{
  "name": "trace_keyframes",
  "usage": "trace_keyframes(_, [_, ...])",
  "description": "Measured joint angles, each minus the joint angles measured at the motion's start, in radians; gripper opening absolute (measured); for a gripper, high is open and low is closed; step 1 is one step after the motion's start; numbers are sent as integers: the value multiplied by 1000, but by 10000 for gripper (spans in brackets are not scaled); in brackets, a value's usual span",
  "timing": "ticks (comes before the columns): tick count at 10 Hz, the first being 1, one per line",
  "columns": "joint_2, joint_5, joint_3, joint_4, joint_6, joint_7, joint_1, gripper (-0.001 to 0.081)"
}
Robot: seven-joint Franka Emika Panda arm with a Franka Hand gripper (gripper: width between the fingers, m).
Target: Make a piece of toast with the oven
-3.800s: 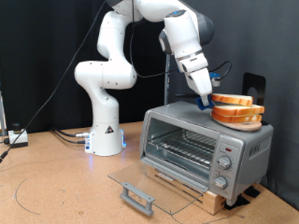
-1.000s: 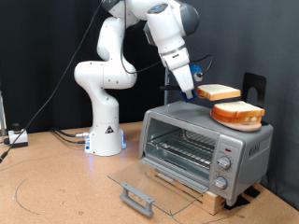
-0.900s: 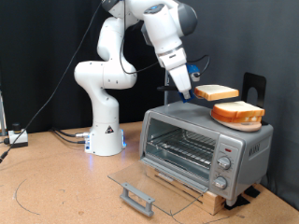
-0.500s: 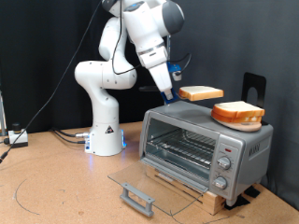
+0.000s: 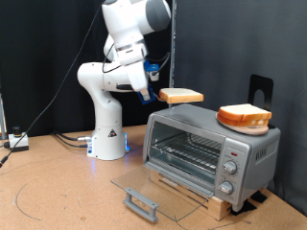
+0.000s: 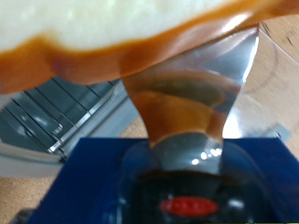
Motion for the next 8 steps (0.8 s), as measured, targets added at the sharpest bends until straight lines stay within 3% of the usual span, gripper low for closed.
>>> trace_keyframes(5, [52, -74, -63, 40, 4, -17, -137, 394])
trace_keyframes(6, [88, -81, -76, 63, -5, -30, -147, 394])
trace_keyframes(8, [88, -61, -72, 48, 12, -56, -141, 394])
